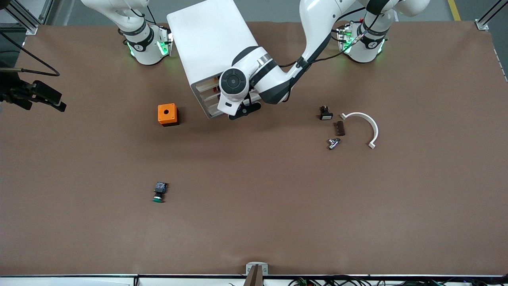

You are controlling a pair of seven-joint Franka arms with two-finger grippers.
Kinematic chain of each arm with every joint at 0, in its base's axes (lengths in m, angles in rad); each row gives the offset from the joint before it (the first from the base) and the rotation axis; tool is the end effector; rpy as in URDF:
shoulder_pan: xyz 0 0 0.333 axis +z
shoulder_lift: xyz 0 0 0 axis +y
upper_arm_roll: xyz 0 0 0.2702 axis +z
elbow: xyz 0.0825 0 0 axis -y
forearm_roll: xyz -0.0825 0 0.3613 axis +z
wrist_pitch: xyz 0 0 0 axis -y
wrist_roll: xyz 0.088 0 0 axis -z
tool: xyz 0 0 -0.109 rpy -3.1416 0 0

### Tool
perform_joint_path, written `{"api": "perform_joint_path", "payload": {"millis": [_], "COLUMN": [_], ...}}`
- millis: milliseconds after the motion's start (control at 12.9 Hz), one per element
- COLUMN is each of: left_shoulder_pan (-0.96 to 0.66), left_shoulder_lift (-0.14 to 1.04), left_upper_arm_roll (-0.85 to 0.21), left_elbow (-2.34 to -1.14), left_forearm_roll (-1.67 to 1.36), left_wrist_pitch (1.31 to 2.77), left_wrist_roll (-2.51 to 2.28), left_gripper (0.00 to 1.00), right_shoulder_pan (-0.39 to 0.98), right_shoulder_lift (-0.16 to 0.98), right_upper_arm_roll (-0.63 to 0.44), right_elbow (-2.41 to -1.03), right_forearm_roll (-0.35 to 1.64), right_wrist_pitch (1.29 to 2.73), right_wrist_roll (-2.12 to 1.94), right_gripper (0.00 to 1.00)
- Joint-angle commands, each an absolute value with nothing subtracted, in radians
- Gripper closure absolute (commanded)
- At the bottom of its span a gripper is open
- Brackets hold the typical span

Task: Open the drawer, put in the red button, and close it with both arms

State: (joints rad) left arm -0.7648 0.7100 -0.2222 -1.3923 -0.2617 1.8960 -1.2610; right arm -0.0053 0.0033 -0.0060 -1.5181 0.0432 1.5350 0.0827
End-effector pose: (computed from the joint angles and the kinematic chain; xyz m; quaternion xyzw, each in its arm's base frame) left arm 0.3668 -0.5471 0.2613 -0.9551 -0.2044 0.2143 0.0022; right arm 0.5297 -0.0011 0.5955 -0.9987 0.0461 -0.0060 0.0218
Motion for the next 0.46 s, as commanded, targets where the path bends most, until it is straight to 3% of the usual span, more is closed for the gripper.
{"api": "perform_joint_path", "payload": {"millis": [0,386], "left_shoulder_pan": [-0.629,-0.421], "left_shoulder_lift": [0.655,0.552], "left_upper_arm_roll": [-0.222,-0.224], "left_elbow": [-1.401,-1.397], "left_forearm_roll": [-0.226,-0.045], "left_wrist_pitch": [1.885,1.885], "left_wrist_roll": [-1.259,-1.252], "left_gripper": [0.00,0.00], "right_shoulder_pan": [-0.018,-0.015], "right_shoulder_lift": [-0.005,-0.005], "right_upper_arm_roll": [0.005,0.006], "right_elbow": [-1.517,-1.519], "right_forearm_roll": [0.028,0.017], "right_wrist_pitch": [1.536,1.540], "right_wrist_roll": [0.106,0.121], "right_gripper": [0.00,0.00]}}
